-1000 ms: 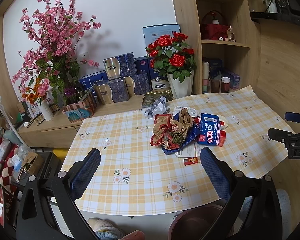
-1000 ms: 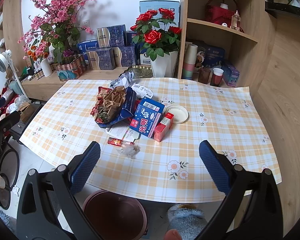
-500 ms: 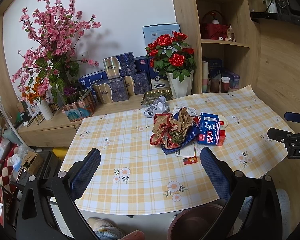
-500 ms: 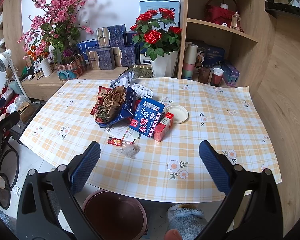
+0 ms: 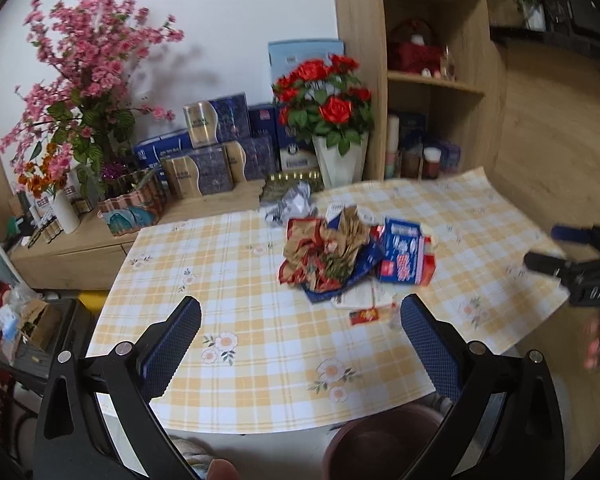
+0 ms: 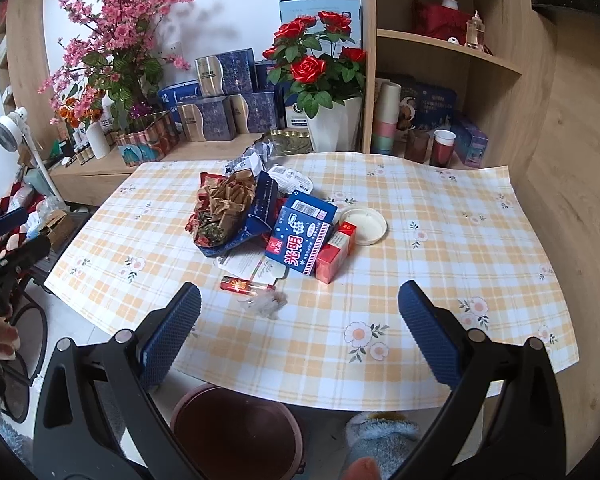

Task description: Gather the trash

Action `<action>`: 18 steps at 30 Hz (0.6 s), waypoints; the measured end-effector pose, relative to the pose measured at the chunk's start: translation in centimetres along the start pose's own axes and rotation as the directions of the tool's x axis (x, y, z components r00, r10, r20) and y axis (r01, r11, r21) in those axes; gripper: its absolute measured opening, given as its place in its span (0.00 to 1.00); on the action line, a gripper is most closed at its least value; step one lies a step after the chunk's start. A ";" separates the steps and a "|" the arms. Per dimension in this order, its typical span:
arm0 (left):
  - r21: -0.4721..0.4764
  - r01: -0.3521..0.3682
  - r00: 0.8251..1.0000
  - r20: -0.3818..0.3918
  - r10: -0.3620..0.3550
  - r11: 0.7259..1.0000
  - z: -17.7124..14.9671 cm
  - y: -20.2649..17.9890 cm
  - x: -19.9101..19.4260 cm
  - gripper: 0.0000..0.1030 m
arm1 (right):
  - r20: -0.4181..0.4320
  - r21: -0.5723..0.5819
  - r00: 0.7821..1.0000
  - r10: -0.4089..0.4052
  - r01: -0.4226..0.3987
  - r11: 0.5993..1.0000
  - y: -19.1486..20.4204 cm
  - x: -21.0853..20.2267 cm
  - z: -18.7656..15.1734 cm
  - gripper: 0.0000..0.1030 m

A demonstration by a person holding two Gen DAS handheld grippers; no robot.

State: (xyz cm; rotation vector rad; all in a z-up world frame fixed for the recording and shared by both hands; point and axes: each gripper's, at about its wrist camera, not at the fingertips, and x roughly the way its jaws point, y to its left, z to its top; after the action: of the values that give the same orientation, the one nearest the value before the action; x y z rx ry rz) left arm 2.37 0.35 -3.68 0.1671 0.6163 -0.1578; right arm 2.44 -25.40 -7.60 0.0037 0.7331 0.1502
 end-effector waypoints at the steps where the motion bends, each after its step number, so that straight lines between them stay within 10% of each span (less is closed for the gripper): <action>1: 0.010 0.004 1.000 -0.002 -0.004 1.000 0.0 0.2 0.4 0.95 | 0.000 -0.004 1.000 -0.005 0.005 1.000 0.0 0.3 0.1 0.95; 18: -0.086 0.019 0.999 0.039 -0.016 0.996 1.5 5.9 5.8 0.95 | -0.036 0.051 0.999 -0.035 0.036 0.998 -3.1 5.2 0.4 0.95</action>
State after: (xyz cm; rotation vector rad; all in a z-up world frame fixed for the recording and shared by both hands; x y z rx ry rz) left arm 9.05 5.24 -5.20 0.0747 0.5858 -0.1509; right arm 6.92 -27.70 -10.95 0.0373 0.7716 0.0976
